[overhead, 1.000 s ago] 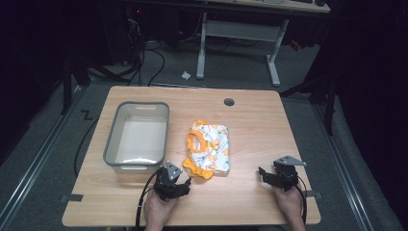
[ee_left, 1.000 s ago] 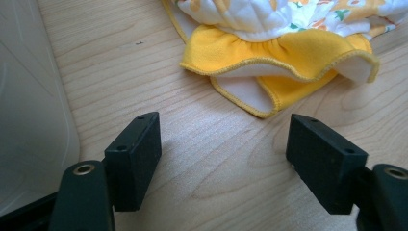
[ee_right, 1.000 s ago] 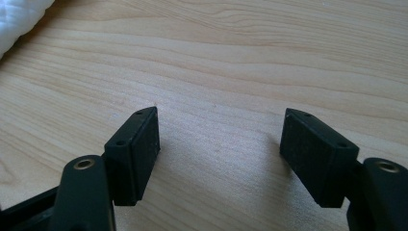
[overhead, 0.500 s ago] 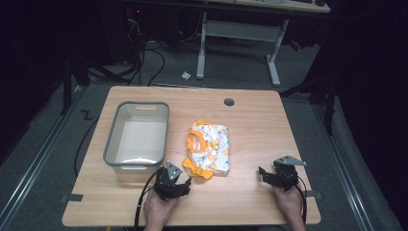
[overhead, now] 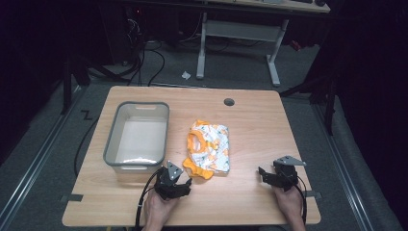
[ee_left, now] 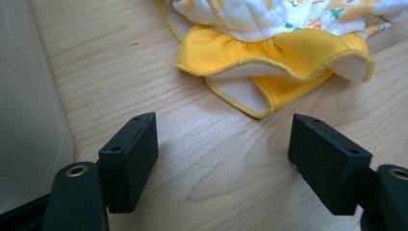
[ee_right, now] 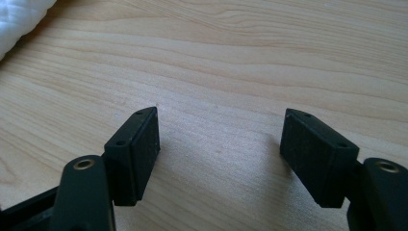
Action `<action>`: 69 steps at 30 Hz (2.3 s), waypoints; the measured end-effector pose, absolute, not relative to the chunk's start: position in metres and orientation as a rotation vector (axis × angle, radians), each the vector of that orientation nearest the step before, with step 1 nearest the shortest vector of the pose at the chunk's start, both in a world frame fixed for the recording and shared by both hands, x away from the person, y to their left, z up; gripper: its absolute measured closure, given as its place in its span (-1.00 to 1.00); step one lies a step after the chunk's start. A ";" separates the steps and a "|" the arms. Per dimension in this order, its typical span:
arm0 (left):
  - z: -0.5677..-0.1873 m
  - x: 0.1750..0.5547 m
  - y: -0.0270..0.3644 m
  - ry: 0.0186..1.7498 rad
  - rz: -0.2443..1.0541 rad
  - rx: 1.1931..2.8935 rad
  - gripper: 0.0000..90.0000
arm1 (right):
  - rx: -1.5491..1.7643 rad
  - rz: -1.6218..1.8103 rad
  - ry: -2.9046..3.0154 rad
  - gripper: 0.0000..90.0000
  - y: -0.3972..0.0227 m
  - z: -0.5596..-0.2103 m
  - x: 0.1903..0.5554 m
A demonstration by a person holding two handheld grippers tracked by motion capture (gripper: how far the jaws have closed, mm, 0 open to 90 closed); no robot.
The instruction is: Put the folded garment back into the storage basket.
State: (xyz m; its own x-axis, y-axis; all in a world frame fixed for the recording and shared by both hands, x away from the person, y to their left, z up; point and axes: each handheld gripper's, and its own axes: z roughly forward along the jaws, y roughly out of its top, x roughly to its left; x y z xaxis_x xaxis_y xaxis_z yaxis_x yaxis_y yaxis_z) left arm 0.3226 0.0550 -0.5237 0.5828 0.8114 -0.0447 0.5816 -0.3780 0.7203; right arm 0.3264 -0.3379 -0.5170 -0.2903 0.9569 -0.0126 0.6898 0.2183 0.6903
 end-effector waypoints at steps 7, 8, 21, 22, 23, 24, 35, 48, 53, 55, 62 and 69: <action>-0.519 0.320 0.054 1.052 0.485 2.154 -0.31 | 1.513 0.817 2.062 -0.33 -0.338 -0.517 0.326; -0.516 0.320 0.054 1.041 0.493 2.154 -0.30 | 1.512 0.817 2.063 -0.33 -0.338 -0.517 0.326; -0.500 0.313 0.046 0.964 0.409 2.110 -0.29 | 1.513 0.818 2.064 -0.33 -0.338 -0.517 0.326; -0.499 0.314 0.045 0.958 0.400 2.106 -0.30 | 1.513 0.818 2.064 -0.33 -0.338 -0.517 0.326; -0.497 0.315 0.043 0.954 0.393 2.105 -0.30 | 1.513 0.818 2.064 -0.33 -0.338 -0.517 0.326; -0.495 0.316 0.042 0.949 0.391 2.101 -0.30 | 1.513 0.818 2.064 -0.33 -0.338 -0.517 0.326; -0.481 0.333 0.032 0.994 0.383 2.089 -0.44 | 1.513 0.818 2.064 -0.33 -0.338 -0.517 0.326; -0.469 0.361 0.020 1.051 0.379 2.088 -0.50 | 1.507 0.819 2.066 -0.33 -0.337 -0.517 0.326; -0.469 0.372 0.010 1.060 0.380 2.102 -0.51 | 1.509 0.819 2.071 -0.33 -0.338 -0.517 0.326; -0.470 0.378 0.006 1.068 0.385 2.111 -0.51 | 1.508 0.819 2.070 -0.33 -0.338 -0.517 0.326; -0.471 0.400 -0.003 1.112 0.386 2.111 -0.52 | 1.508 0.819 2.071 -0.33 -0.337 -0.517 0.326; -0.480 0.423 -0.007 1.180 0.337 2.100 -0.59 | 1.505 0.821 2.072 -0.33 -0.338 -0.517 0.326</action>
State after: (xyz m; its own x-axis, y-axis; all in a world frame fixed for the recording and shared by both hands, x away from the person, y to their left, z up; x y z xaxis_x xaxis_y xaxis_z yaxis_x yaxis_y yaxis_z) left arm 0.4233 -0.0069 -0.4800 0.5522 0.8270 -0.1054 0.6464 -0.3449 0.6806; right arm 0.3262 -0.3376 -0.5170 -0.3044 0.9525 -0.0122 0.6858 0.2281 0.6911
